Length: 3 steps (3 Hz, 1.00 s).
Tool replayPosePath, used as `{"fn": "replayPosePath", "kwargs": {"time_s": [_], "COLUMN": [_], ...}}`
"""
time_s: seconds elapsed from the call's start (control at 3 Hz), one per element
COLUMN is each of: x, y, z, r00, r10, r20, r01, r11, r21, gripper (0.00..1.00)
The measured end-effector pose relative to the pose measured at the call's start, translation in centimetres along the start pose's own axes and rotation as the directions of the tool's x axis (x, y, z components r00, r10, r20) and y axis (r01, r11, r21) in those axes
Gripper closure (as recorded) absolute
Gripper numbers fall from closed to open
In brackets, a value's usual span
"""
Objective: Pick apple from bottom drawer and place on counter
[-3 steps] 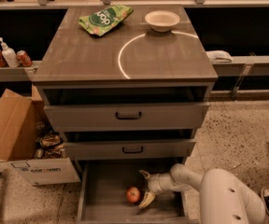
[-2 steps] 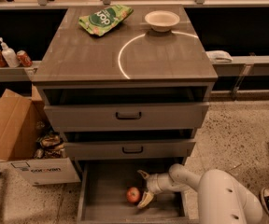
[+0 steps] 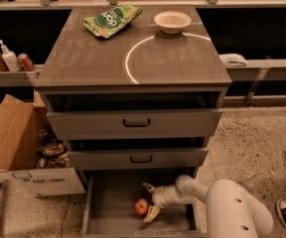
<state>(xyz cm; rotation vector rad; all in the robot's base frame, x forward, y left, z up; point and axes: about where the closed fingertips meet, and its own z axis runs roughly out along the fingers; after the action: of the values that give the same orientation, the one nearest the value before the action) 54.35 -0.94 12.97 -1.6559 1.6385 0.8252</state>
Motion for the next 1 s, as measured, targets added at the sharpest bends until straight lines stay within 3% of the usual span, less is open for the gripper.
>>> {"fn": "replayPosePath", "kwargs": {"time_s": [0.33,1.0], "x": [0.1,0.9], "y": [0.5,1.6], "z": [0.7,0.6], "r00": [1.0,1.0], "r10": [0.004,0.021], "r20": [-0.004,-0.014], "r01": [-0.004,-0.021], "r11": [0.9999,0.9996], "r21": [-0.016,-0.02], "gripper": [0.0,0.41]}}
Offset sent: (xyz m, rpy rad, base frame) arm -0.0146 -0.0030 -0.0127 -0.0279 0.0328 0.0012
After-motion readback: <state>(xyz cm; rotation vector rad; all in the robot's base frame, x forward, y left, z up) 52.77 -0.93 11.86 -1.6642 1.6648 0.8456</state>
